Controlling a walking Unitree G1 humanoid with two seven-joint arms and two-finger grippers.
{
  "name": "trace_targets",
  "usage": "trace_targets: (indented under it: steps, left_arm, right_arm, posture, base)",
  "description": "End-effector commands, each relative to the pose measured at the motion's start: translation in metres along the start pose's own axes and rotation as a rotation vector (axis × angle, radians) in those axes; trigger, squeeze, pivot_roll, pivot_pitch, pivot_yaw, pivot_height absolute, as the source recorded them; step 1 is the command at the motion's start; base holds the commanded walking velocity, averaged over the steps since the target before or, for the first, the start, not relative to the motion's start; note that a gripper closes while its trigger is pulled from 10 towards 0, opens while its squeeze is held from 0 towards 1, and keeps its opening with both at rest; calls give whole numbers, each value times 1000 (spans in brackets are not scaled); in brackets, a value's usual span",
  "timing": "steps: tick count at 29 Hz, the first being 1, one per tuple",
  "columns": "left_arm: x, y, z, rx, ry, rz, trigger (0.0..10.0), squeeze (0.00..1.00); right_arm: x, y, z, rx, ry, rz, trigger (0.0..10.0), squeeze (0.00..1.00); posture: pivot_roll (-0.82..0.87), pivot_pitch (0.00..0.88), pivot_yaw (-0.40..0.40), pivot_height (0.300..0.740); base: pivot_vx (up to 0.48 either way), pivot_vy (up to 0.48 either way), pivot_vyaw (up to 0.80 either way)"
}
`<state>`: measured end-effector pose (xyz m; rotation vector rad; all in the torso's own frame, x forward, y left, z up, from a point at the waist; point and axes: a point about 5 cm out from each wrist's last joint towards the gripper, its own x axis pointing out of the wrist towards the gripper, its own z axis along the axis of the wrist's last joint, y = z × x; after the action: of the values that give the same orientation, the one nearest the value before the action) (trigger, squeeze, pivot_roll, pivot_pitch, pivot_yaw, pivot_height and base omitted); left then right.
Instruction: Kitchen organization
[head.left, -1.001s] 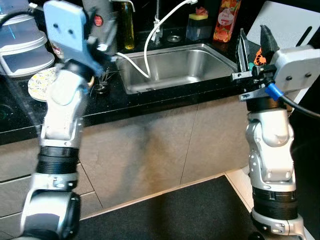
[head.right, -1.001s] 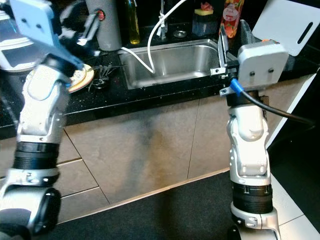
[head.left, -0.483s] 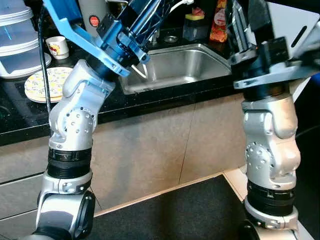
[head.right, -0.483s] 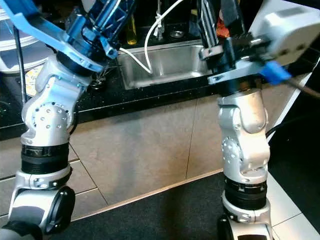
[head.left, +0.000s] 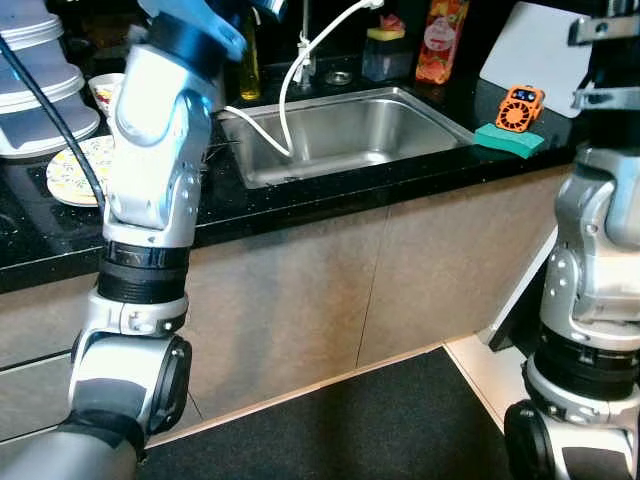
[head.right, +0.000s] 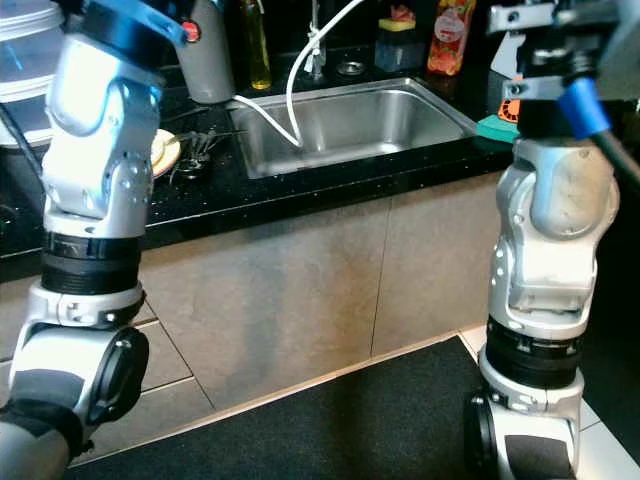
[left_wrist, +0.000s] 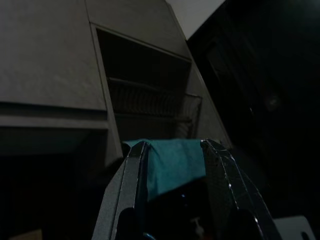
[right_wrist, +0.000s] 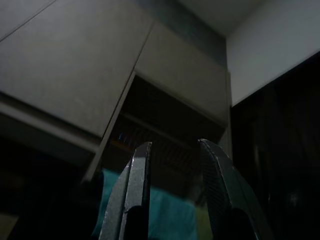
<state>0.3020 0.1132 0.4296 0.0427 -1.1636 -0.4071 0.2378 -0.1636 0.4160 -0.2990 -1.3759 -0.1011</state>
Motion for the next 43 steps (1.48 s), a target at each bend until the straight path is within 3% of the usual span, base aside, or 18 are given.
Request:
trace_targets:
  steps: [1, 4, 15, 17, 18, 21, 22, 23, 29, 30, 31, 32, 36, 37, 38, 39, 43]
  left_arm:
    - [4, 6, 6, 39, -30, 12, 10000, 0]
    - [16, 8, 15, 95, -125, 40, 10000, 0]
    - [26, 12, 19, 123, -170, 56, 10000, 0]
    - [26, 12, 19, 129, -176, 59, 4353, 0]
    - [27, 12, 19, 131, -181, 61, 4235, 0]
    - [27, 12, 18, 133, -183, 62, 4902, 0]
    - [27, 12, 18, 135, -186, 64, 5961, 0]
    - [27, 12, 18, 137, -187, 66, 10000, 0]
    - [27, 13, 18, 148, -195, 75, 10000, 0]
    - [27, 13, 18, 149, -200, 73, 10000, 376]
    - [27, 13, 18, 146, -205, 72, 10000, 1000]
    - [27, 13, 18, 144, -208, 70, 10000, 1000]
    - [28, 15, 18, 153, -200, 90, 10000, 1000]
    - [28, 14, 18, 153, -200, 86, 10000, 0]
    - [28, 14, 18, 153, -200, 86, 10000, 0]
    - [28, 14, 17, 154, -199, 79, 10000, 0]
    - [28, 13, 16, 152, -198, 73, 10000, 0]
  right_arm:
    - [5, 1, 4, -15, -40, 9, 10000, 0]
    - [21, 6, 11, -49, -126, 13, 10000, 0]
    - [26, 7, 10, -75, -162, 5, 10000, 0]
    - [27, 7, 10, -73, -166, 6, 1686, 0]
    - [28, 8, 10, -74, -170, 6, 0, 0]
    - [28, 8, 10, -75, -172, 6, 0, 0]
    - [28, 8, 9, -78, -173, 5, 275, 0]
    - [28, 8, 9, -81, -174, 6, 10000, 0]
    - [29, 8, 9, -88, -178, 8, 10000, 0]
    - [29, 9, 8, -83, -179, 11, 10000, 0]
    - [30, 9, 8, -81, -181, 12, 10000, 678]
    - [30, 10, 8, -81, -182, 13, 10000, 1000]
    - [30, 10, 8, -81, -182, 15, 10000, 1000]
    - [30, 10, 8, -83, -182, 13, 10000, 239]
    - [30, 10, 8, -83, -182, 13, 10000, 239]
    - [30, 10, 8, -86, -184, 12, 10000, 0]
    - [31, 10, 8, -82, -186, 15, 10000, 0]
  posture:
    - [-14, 0, 44, 740]
    - [-12, 0, 41, 740]
    - [-12, 0, 39, 740]
    - [-12, 0, 39, 740]
    - [-13, 0, 37, 740]
    - [-13, 0, 37, 740]
    - [-14, 0, 35, 740]
    - [-14, 0, 35, 740]
    - [-11, 0, 32, 740]
    - [-11, 0, 32, 740]
    - [-11, 0, 32, 740]
    - [-11, 0, 32, 740]
    - [-11, 0, 32, 740]
    - [-12, 0, 30, 740]
    - [-12, 0, 30, 740]
    - [-12, 0, 30, 740]
    - [-13, 0, 29, 740]
  base:
    - [0, 0, 0]
    - [0, 0, 0]
    - [0, 0, 0]
    - [0, 0, 0]
    - [0, 0, 0]
    - [0, 0, 0]
    - [0, 0, 0]
    - [0, 0, 0]
    - [0, 0, 0]
    - [0, 0, 0]
    - [0, 0, 0]
    - [0, 0, 0]
    - [0, 0, 0]
    - [0, 0, 0]
    - [0, 0, 0]
    - [0, 0, 0]
    - [0, 0, 0]
